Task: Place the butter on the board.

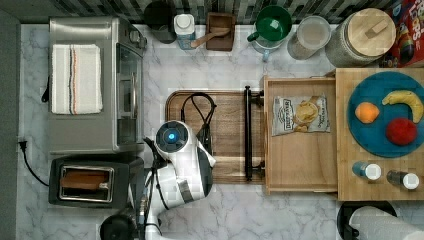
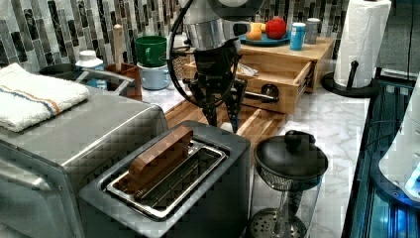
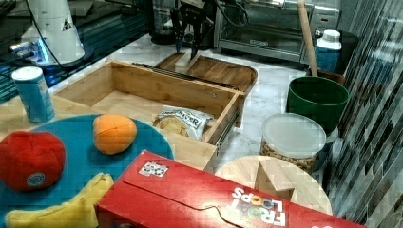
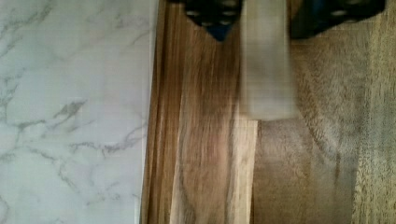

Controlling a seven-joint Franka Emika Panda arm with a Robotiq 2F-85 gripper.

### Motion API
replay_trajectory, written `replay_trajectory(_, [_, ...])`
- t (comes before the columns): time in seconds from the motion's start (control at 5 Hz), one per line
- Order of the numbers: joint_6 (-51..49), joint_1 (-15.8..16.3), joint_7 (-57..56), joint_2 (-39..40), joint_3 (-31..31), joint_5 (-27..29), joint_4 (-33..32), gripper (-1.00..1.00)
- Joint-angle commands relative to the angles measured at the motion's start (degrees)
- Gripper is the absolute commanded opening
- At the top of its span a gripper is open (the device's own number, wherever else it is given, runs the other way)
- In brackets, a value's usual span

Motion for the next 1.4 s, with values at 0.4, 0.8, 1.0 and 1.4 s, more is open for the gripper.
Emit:
replay_trajectory(0.4, [1.04, 1.40, 4.10, -1.09, 2.29, -0.56, 2.57, 1.00])
replay_trajectory(0.8, [1.04, 1.08, 4.12, -1.08, 2.60, -0.60, 2.59, 1.00])
replay_trajectory(1.0, [1.04, 1.16, 4.12, -1.08, 2.52, -0.59, 2.59, 1.00])
replay_trajectory(1.4, [1.03, 1.09, 4.11, -1.08, 2.59, -0.60, 2.57, 1.00])
